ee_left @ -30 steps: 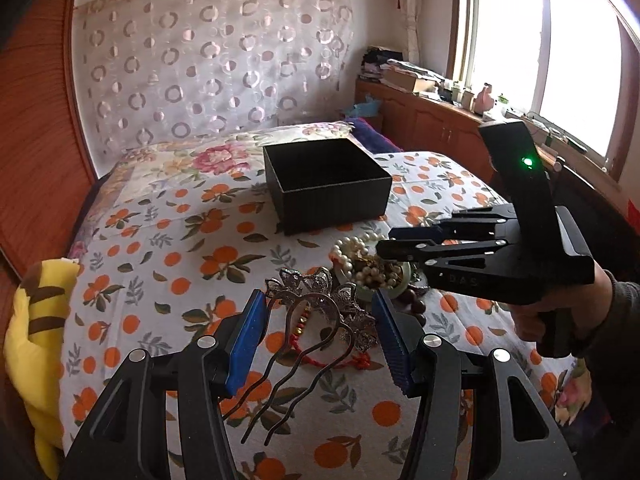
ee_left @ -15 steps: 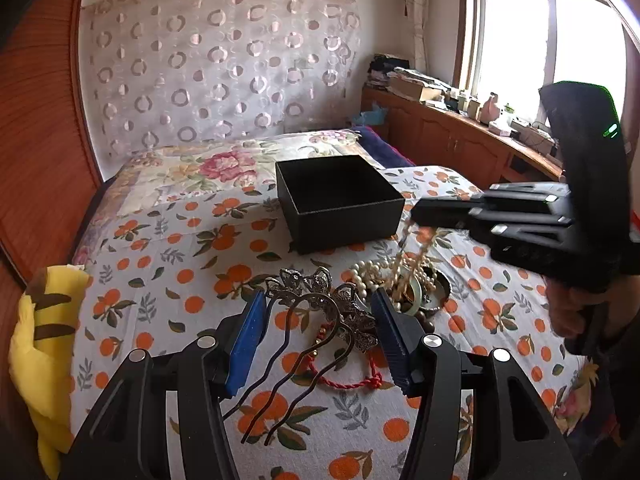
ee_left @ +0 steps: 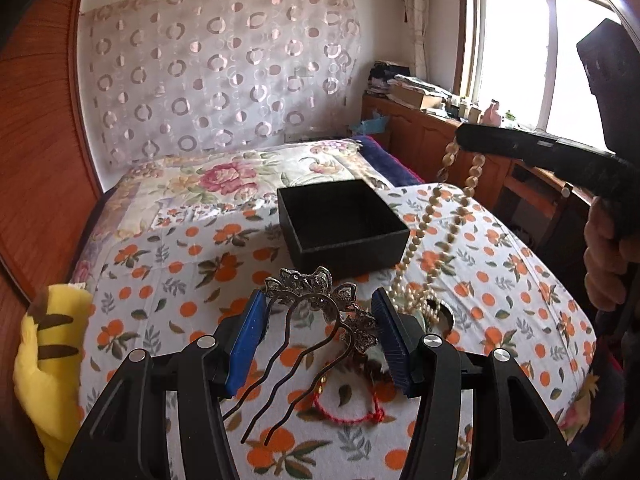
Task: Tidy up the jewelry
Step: 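Carry the comb toward the black box while the right tool lifts a pearl necklace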
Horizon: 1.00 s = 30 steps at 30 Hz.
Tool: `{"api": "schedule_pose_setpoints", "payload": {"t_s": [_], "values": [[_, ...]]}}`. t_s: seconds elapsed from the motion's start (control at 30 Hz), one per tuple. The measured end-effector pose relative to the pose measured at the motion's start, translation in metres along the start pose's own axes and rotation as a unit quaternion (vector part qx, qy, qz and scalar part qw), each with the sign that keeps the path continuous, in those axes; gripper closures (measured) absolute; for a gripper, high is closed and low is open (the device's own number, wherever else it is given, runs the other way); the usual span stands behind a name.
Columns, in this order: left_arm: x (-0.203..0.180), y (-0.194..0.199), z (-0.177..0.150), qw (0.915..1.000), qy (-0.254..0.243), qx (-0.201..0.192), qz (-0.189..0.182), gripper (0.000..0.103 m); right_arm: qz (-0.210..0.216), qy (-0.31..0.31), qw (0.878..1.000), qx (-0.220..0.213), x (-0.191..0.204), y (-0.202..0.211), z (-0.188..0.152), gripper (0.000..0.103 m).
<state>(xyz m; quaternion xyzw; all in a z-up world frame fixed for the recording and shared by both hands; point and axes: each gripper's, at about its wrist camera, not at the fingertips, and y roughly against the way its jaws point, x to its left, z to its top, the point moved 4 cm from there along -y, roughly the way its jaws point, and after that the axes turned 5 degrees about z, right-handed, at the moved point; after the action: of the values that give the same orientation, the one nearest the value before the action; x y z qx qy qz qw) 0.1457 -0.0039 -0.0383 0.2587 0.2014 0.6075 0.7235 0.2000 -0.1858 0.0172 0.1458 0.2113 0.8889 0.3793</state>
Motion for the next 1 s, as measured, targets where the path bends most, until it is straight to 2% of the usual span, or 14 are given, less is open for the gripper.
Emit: {"api": "schedule_pose_setpoints", "payload": {"t_s": [0.43,0.63,0.83,1.0], "values": [[-0.011,-0.047,0.051,0.9997,0.005,0.001,-0.024,0.051,-0.008,0.004,0.999,-0.046,-0.035,0.025,0.054,0.095],[-0.014,-0.07,0.072,0.9996,0.004,0.003,-0.028,0.051,-0.012,0.007,0.998,-0.056,-0.049,0.024,0.072,0.095],[-0.014,-0.104,0.092,0.9994,0.002,0.016,-0.032,0.051,-0.009,-0.003,0.998,-0.061,-0.067,0.016,0.082,0.095],[-0.013,-0.132,0.093,0.9987,0.006,0.035,-0.037,0.051,-0.005,-0.006,0.998,-0.062,-0.073,0.012,0.086,0.095]]}}
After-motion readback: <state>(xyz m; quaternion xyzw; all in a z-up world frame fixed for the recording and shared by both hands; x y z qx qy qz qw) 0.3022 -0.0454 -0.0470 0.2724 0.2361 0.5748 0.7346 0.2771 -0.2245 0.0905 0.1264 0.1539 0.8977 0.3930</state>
